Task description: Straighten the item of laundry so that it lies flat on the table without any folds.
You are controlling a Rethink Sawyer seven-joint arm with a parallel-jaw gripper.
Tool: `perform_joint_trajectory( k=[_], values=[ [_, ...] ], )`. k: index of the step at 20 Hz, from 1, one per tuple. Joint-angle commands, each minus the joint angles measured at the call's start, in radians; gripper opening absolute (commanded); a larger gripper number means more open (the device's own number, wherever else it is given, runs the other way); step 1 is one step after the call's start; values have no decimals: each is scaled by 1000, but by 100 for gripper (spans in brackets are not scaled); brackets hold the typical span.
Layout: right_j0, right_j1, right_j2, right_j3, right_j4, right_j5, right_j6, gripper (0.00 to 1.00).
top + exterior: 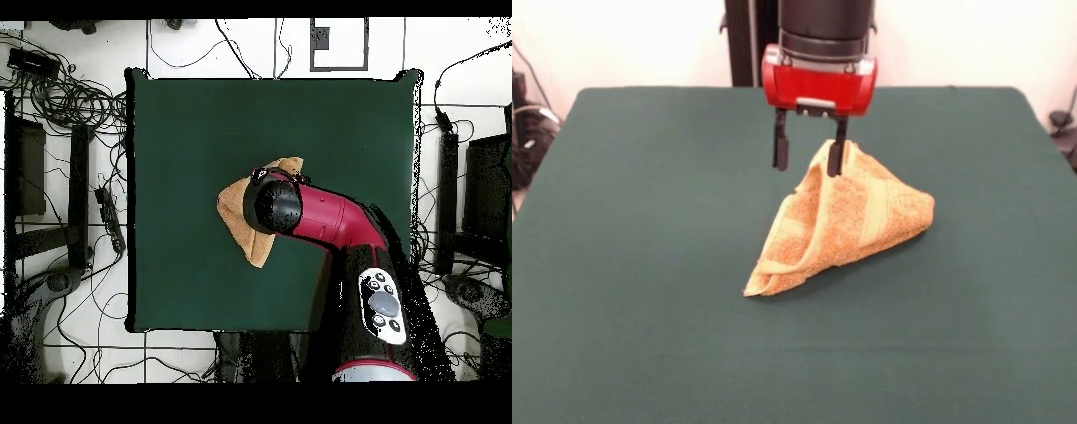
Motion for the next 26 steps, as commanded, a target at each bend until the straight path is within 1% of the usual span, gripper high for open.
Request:
perform_joint_trajectory(
  k=[1,4,6,9,11,12,14,15,19,22,23,26],
  values=[
    [4,105,144,102,50,-79,204,100],
    [1,138,166,115,50,-145,216,100],
    [18,136,150,120,57,-155,238,100],
    [41,151,114,90,47,-156,227,100],
    [14,204,145,57,31,-174,185,100],
    [-14,229,178,47,21,-185,157,100],
    [-47,260,219,35,8,-205,130,100],
    [-53,263,225,36,6,-209,129,100],
    [-31,250,200,44,11,-222,158,100],
    [-42,253,215,39,-5,-231,138,100],
    [-50,254,223,43,-4,-228,135,0],
    [-39,252,208,39,-1,-232,143,0]
  ],
)
